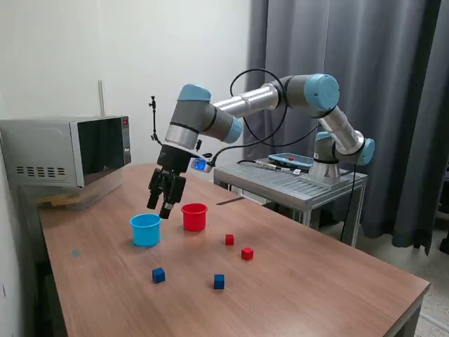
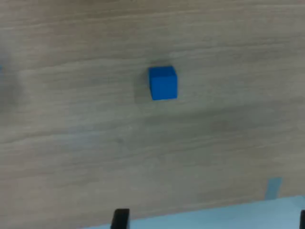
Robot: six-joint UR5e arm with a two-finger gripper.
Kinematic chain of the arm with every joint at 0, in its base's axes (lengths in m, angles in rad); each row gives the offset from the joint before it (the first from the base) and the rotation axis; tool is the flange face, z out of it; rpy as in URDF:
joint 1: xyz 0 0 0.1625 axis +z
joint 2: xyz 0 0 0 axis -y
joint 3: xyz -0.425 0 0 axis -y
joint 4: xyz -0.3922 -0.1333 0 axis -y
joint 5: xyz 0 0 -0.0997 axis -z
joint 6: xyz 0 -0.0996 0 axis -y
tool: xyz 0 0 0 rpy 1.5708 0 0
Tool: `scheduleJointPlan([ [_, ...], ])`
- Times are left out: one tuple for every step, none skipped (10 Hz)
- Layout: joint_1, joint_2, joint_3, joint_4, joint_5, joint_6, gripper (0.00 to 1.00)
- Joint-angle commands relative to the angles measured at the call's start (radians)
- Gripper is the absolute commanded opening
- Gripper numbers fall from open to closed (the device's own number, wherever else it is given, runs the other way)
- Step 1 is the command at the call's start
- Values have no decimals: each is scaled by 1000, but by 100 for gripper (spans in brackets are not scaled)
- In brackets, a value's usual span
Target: Place red objects in the red bin, and blue objects in the blue bin.
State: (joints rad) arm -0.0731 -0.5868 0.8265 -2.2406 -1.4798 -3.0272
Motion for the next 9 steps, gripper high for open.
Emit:
scheduleJointPlan([
  [-4, 56, -36, -1, 1, 4, 100],
  [-4, 77, -37, -1, 1, 16, 100],
  [-4, 96, -43, -1, 1, 21, 100],
  [-4, 114, -58, -1, 1, 21, 100],
  [-5, 134, -70, -1, 1, 21, 100],
  [-5, 143, -69, -1, 1, 22, 100],
  [-5, 154, -69, -1, 1, 22, 100],
  [-5, 160, -70, -1, 3, 22, 100],
  [-5, 163, -69, -1, 4, 22, 100],
])
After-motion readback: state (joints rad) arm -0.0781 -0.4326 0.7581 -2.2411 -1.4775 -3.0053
